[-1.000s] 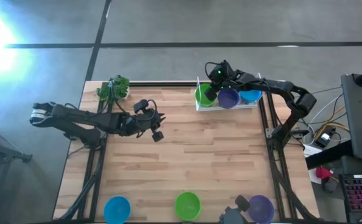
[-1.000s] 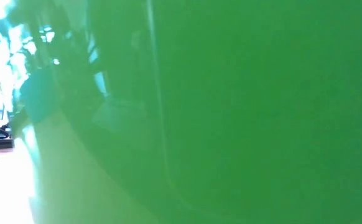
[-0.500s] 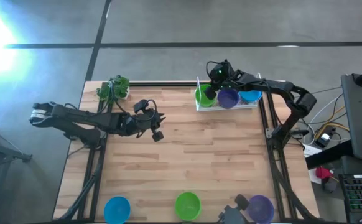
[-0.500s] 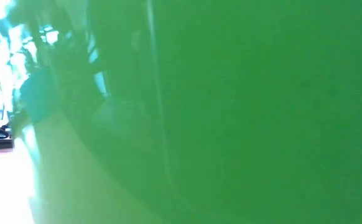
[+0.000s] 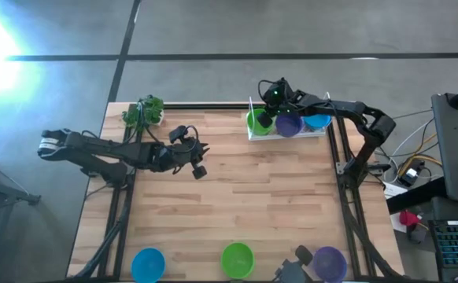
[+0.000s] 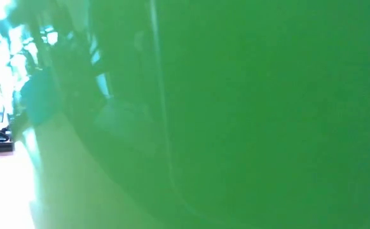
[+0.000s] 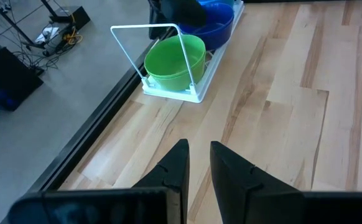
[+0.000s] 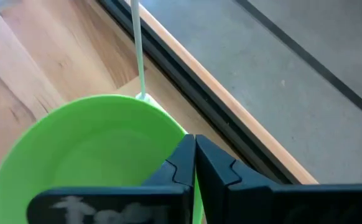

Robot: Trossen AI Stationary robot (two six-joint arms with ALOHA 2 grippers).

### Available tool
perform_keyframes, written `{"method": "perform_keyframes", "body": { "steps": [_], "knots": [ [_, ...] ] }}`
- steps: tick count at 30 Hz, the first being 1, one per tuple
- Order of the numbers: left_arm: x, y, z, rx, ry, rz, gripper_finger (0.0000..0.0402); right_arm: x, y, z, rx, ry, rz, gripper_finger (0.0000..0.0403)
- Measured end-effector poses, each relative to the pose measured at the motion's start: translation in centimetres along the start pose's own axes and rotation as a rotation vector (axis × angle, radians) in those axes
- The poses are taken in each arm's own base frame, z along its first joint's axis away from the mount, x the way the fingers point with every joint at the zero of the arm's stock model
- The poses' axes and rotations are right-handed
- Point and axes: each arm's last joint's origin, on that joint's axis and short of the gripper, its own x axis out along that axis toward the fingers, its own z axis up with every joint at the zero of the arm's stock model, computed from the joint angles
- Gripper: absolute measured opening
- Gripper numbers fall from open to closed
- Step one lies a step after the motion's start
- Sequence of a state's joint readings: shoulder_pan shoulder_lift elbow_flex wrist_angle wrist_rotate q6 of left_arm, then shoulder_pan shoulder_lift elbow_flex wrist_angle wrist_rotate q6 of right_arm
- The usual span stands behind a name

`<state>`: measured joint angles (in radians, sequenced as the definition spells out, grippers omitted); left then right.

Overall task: Pick & Place Mini bowls
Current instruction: Stack the top green bowl on top of the green bowl on the shelf, then stack the violet bowl on top of the violet bowl on the shelf

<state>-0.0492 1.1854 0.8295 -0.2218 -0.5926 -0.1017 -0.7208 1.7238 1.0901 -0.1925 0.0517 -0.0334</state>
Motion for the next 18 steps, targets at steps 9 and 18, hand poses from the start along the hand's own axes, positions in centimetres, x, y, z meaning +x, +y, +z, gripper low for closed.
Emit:
{"method": "perform_keyframes", "body": {
  "steps": [9, 18],
  "knots": [
    [0.0, 0.0, 0.0, 0.015, 0.004, 0.001, 0.0059, -5.0, 1.5, -0.1, -0.04, 0.066, 0.036, 0.0008],
    [0.0, 0.0, -0.1, 0.018, 0.005, 0.0, 0.0059, -12.4, 6.8, -2.0, -0.128, 0.094, 0.171, 0.0008]
  ]
}}
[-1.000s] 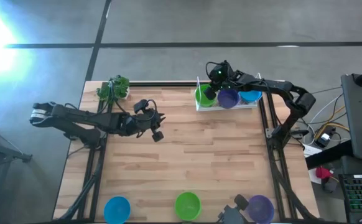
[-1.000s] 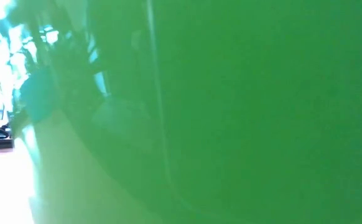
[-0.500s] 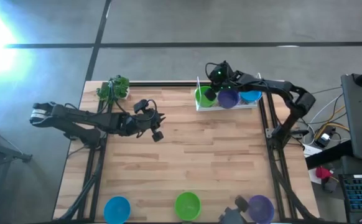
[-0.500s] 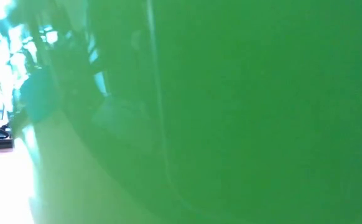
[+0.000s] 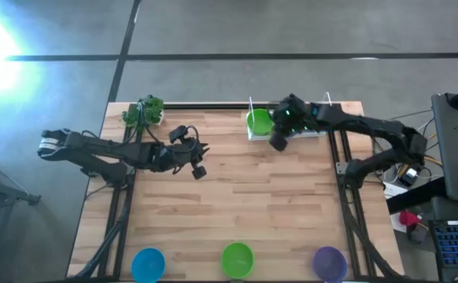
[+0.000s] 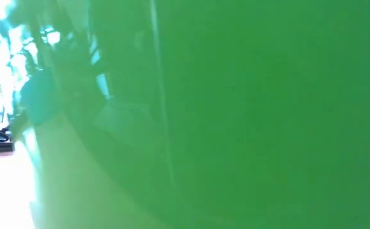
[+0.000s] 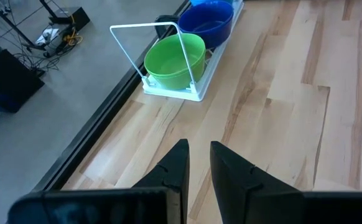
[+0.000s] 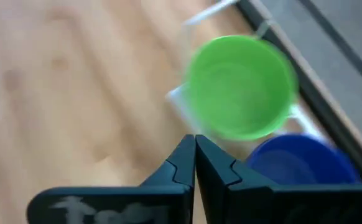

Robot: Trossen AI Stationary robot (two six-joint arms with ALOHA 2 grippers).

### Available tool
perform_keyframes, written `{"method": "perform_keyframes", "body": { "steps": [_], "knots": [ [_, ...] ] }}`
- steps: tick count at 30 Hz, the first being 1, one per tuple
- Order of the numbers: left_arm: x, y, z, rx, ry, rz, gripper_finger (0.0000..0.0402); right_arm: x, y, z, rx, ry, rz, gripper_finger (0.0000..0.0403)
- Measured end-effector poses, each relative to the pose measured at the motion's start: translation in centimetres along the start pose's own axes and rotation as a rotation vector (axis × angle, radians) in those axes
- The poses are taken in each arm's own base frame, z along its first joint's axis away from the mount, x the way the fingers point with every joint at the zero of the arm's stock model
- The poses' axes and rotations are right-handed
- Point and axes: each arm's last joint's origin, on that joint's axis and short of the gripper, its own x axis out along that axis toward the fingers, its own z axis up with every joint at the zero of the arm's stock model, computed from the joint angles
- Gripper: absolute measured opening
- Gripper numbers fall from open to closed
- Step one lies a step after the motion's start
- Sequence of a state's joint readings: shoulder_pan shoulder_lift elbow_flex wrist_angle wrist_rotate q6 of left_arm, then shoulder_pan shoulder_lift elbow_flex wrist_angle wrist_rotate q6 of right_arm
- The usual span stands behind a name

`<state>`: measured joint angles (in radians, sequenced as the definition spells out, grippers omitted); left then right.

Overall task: Pick & Place Mini bowls
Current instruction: Stack the violet bowl on top of the violet bowl on the shelf

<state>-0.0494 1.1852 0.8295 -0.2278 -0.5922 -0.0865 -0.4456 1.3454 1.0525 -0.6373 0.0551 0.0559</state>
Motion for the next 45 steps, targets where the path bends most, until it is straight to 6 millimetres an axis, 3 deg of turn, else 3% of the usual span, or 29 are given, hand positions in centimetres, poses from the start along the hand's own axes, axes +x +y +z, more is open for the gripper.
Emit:
{"method": "perform_keyframes", "body": {
  "steps": [7, 13, 19, 28, 36, 45],
  "knots": [
    [0.0, 0.0, -0.1, 0.007, 0.009, 0.001, 0.0059, -5.6, 6.0, -3.9, -0.064, 0.036, 0.174, 0.0008],
    [0.0, 0.0, -0.1, 0.009, 0.01, 0.001, 0.0059, -8.1, 9.9, -7.5, -0.144, 0.051, 0.333, 0.0008],
    [0.0, 0.0, -0.1, 0.012, 0.01, 0.0, 0.0059, -9.5, 12.7, -10.7, -0.202, 0.144, 0.432, 0.0008],
    [0.1, -0.2, -0.3, 0.031, 0.02, -0.003, 0.0059, -11.6, 16.5, -14.8, -0.249, 0.441, 0.668, 0.0008],
    [0.1, -0.6, -0.4, 0.035, 0.029, -0.095, 0.0059, -12.2, 18.7, -17.9, -0.303, 0.576, 0.647, 0.0008],
    [0.1, -0.7, -0.2, 0.025, 0.016, -0.099, 0.0059, -11.5, 20.3, -19.8, -0.286, 0.706, 0.588, 0.0008]
  ]
}}
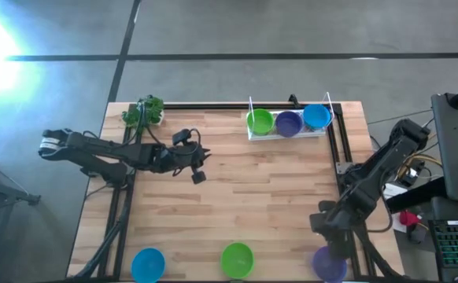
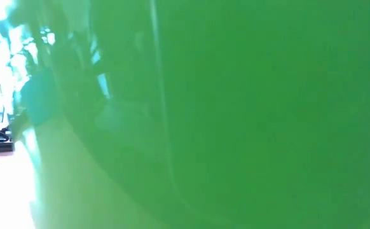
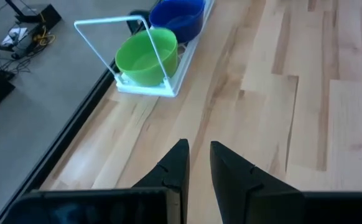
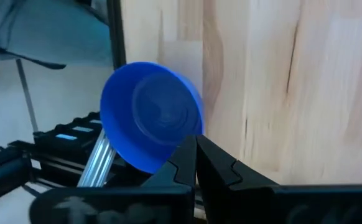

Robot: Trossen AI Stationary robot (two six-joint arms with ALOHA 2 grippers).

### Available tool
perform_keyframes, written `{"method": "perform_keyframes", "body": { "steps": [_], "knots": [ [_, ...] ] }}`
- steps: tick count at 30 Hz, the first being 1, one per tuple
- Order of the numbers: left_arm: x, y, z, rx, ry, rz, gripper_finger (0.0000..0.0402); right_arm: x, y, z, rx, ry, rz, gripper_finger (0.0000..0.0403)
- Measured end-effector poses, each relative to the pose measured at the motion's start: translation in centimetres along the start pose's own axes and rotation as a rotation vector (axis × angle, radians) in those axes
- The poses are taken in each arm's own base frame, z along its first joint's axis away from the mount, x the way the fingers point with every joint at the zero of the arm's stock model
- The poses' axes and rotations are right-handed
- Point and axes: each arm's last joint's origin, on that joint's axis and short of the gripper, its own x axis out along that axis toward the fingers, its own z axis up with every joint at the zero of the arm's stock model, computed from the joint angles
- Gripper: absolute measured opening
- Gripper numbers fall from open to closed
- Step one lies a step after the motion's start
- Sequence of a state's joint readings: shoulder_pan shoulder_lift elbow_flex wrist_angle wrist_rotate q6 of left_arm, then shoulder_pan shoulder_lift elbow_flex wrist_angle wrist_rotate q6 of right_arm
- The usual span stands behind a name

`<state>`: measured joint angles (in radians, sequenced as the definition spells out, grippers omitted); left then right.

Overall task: Pick & Place Mini bowls
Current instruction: Stack the violet bowl on top of the violet bowl on the shelf

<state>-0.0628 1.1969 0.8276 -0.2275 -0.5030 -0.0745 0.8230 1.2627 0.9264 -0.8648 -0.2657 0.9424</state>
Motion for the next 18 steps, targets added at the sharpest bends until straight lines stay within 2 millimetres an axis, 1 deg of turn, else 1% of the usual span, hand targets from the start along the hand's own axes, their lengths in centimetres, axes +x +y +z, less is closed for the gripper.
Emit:
{"method": "perform_keyframes", "body": {
  "steps": [3, 9, 18],
  "knots": [
    [0.0, 0.0, 0.3, -0.014, -0.027, -0.002, 0.0059, 0.5, -0.1, 0.1, 0.042, 0.021, -0.022, 0.0008],
    [-0.1, 0.0, 0.9, -0.037, -0.075, -0.005, 0.0059, 1.2, -0.3, 0.2, 0.054, 0.052, -0.067, 0.0008],
    [-0.1, 0.0, 1.0, -0.032, -0.093, -0.006, 0.0059, 2.5, -0.3, 0.6, 0.116, 0.081, -0.113, 0.0009]
  ]
}}
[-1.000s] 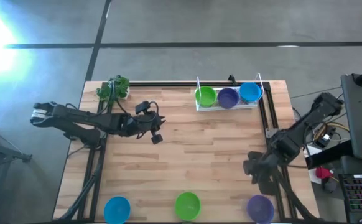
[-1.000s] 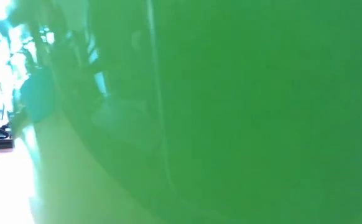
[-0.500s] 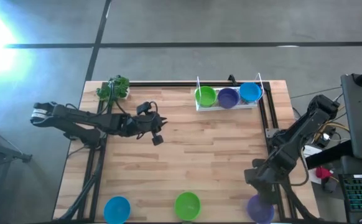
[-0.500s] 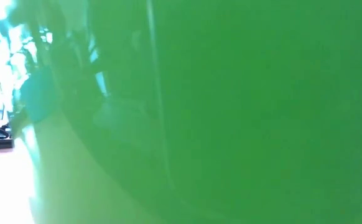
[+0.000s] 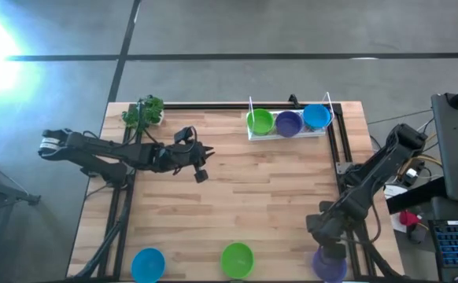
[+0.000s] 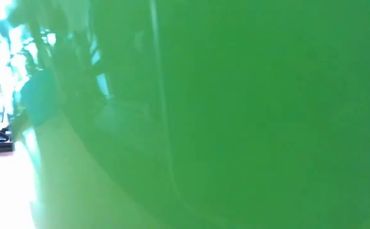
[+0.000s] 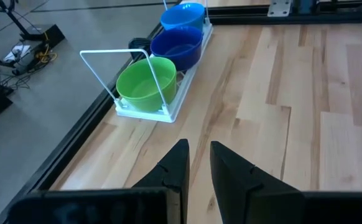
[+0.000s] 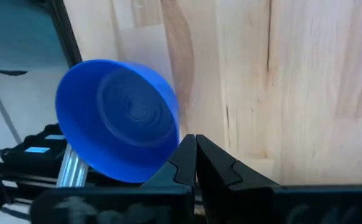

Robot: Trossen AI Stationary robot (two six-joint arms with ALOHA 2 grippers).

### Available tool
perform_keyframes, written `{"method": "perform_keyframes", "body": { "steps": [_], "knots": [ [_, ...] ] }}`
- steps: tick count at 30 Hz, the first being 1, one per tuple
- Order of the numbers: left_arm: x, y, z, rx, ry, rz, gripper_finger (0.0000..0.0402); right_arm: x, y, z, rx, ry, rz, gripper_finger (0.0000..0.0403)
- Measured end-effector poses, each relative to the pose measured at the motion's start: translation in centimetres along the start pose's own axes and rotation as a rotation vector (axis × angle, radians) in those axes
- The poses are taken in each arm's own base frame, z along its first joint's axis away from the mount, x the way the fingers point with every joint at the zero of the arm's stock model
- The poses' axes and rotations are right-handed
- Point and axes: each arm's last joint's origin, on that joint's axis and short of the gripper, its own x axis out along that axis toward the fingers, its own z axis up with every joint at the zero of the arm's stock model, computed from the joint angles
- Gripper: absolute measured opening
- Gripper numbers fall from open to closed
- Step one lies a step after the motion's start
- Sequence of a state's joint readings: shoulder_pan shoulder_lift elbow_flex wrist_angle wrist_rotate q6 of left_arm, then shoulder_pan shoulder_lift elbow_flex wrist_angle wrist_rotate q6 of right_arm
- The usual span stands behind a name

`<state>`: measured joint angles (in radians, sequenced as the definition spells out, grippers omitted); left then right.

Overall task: Pick & Place Mini bowls
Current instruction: Stack the violet bowl on top of the violet bowl on the shelf

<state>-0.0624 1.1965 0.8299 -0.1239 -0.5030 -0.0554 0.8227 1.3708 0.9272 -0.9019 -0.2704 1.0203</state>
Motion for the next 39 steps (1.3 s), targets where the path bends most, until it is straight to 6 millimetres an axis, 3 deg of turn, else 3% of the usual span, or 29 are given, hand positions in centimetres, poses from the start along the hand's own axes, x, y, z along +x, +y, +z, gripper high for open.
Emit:
{"method": "perform_keyframes", "body": {
  "steps": [15, 22, 29, 39],
  "knots": [
    [0.0, 0.1, 0.1, 0.0, -0.009, 0.017, 0.0059, 0.7, 0.3, -0.1, 0.054, 0.117, 0.032, 0.0009],
    [0.0, 0.1, 0.1, -0.002, -0.011, 0.02, 0.0059, 0.9, 0.3, 0.0, 0.083, 0.12, 0.025, 0.0052],
    [0.0, 0.1, 0.1, -0.002, -0.011, 0.02, 0.0059, 1.2, 0.7, -0.5, -0.115, 0.105, 0.017, 0.0097],
    [0.0, 0.1, 0.1, 0.0, -0.011, 0.02, 0.0059, 1.6, 0.6, -0.6, -0.179, -0.019, -0.064, 0.0102]
  ]
}}
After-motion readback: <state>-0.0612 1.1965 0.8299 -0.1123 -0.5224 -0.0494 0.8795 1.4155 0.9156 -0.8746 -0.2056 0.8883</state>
